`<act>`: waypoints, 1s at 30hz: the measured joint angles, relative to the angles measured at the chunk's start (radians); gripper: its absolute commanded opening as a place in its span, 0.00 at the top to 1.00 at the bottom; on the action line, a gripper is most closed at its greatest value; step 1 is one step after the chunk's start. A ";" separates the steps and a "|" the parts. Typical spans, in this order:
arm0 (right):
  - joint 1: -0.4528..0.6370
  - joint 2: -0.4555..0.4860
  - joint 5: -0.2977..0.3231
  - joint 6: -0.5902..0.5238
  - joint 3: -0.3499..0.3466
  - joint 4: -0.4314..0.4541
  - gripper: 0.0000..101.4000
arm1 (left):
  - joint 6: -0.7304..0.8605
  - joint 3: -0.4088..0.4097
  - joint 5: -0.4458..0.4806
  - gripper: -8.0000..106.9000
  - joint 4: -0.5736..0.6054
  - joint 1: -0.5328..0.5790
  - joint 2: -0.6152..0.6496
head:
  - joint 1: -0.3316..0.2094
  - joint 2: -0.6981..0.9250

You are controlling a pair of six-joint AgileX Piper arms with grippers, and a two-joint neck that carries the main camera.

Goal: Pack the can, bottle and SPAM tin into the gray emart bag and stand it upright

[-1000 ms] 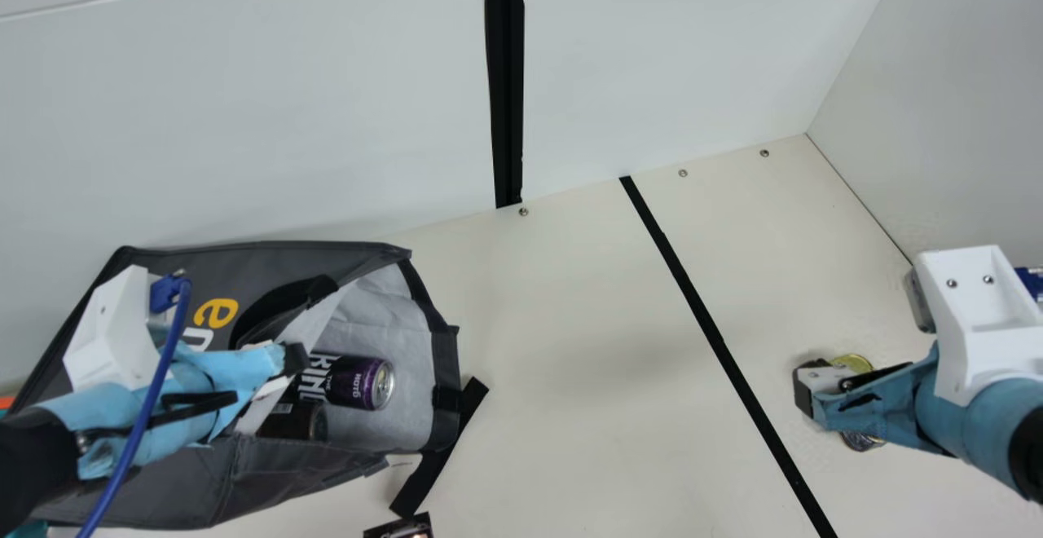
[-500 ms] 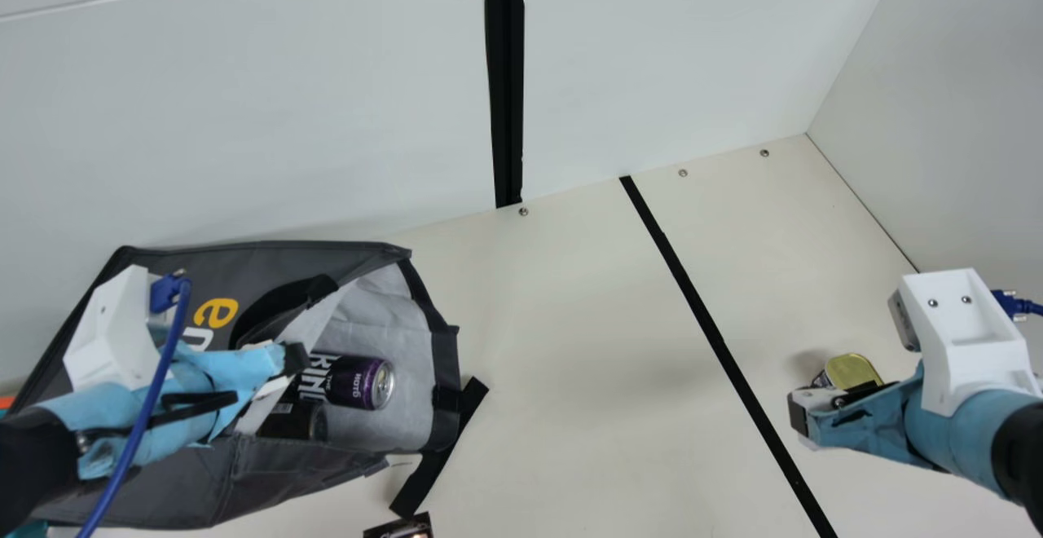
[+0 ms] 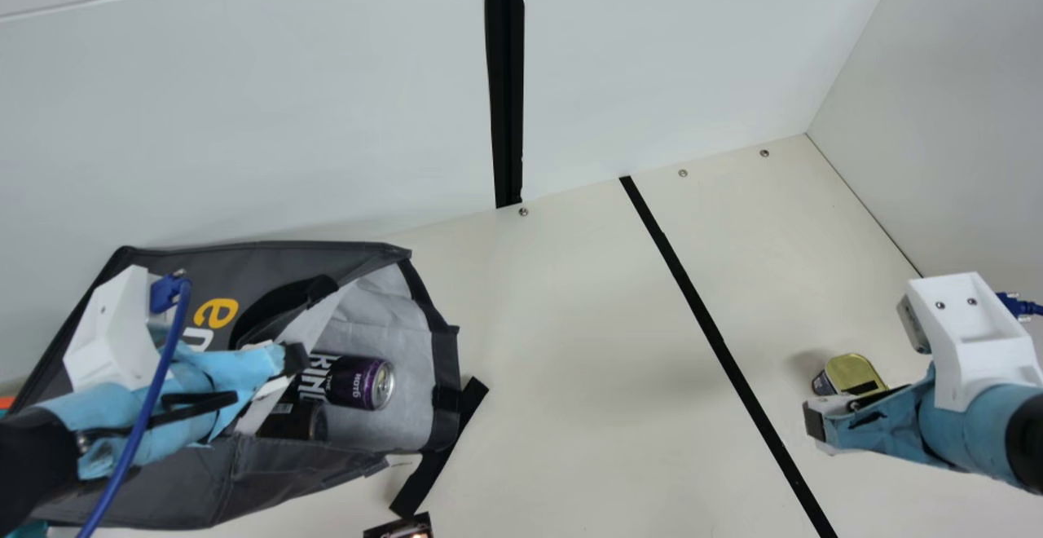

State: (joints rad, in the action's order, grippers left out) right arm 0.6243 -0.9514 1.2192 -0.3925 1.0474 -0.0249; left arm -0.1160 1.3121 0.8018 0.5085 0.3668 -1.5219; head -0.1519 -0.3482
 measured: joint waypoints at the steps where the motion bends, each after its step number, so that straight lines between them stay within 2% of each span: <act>1: 0.012 -0.004 0.000 -0.017 0.000 -0.009 0.06 | 0.000 0.000 0.000 1.00 0.000 0.000 0.000 | 0.000 0.000; 18: 0.262 -0.108 -0.001 -0.326 0.016 -0.120 0.06 | 0.000 0.000 0.000 1.00 0.000 0.000 0.000 | 0.000 0.000; 30: 0.369 -0.193 0.000 -0.499 0.032 -0.172 0.06 | 0.000 0.000 0.000 1.00 0.000 0.000 0.000 | 0.000 0.000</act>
State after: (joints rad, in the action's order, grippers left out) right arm 0.9937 -1.1442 1.2187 -0.8911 1.0790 -0.1973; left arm -0.1160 1.3121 0.8018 0.5085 0.3668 -1.5219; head -0.1519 -0.3482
